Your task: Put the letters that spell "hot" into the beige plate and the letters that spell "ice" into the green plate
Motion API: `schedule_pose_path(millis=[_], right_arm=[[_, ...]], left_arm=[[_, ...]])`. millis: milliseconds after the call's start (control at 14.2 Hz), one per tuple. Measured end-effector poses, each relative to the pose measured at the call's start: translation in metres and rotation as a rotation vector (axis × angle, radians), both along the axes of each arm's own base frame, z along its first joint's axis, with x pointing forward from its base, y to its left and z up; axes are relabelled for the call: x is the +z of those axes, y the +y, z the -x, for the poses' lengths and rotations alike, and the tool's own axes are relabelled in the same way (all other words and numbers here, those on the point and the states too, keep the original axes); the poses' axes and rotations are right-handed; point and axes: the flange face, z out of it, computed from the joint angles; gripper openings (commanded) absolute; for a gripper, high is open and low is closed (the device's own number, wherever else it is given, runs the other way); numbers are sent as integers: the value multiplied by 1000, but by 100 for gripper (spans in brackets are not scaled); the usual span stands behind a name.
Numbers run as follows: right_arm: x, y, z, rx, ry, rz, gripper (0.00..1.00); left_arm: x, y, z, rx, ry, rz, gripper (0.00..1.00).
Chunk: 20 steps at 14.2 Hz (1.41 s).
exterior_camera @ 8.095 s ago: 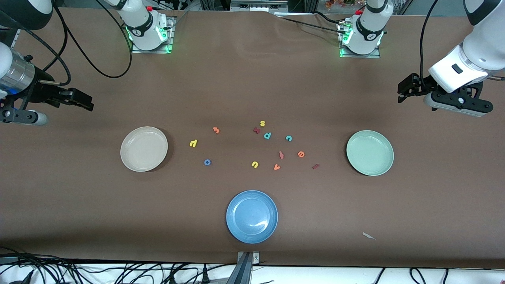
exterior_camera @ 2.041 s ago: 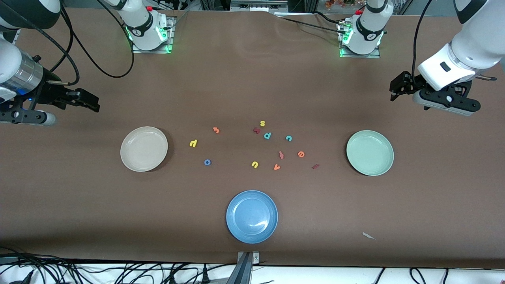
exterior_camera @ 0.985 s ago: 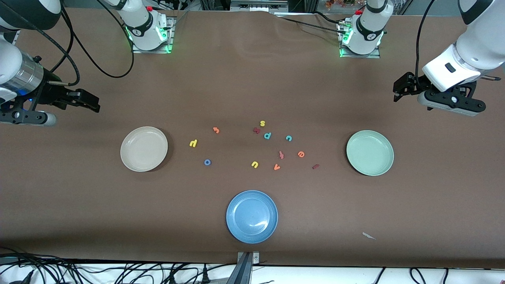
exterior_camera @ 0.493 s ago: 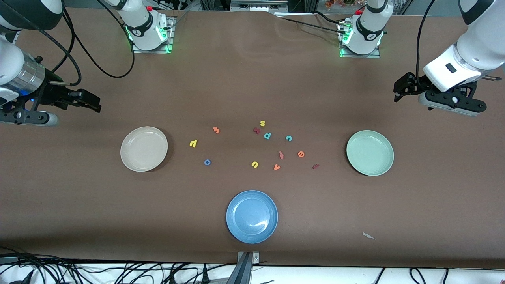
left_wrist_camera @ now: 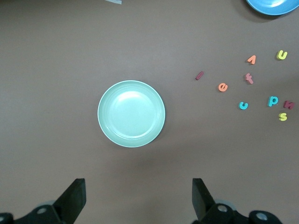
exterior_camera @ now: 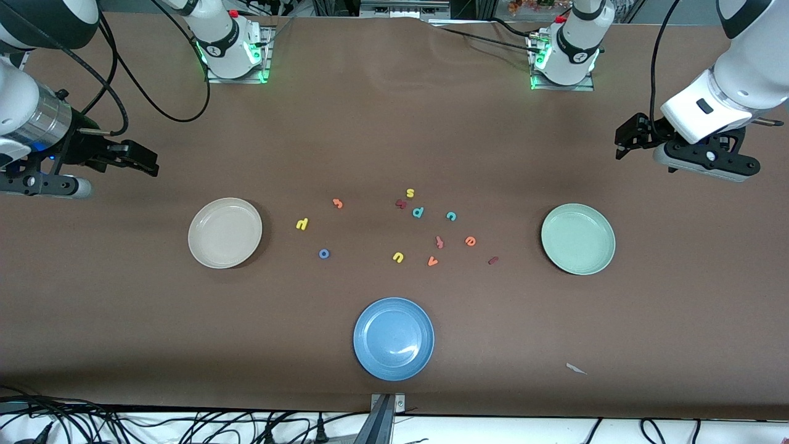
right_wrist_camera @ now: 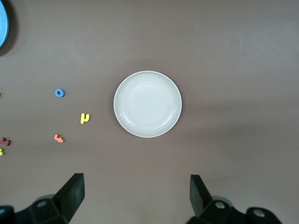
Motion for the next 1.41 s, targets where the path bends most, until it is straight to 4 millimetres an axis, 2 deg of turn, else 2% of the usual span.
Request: schedule_pose_path(millis=[704,985,1408], right_arm=[[-16,32,0,-12,-6,4,100],[-42,67,1,-66,-14,11,100],[-99,112,0,-152,-35,17,100]], left_arm=[[0,-1,0,-2,0,0,100],[0,-1,0,-2,0,0,100],[0,-1,0,-2,0,0,100]])
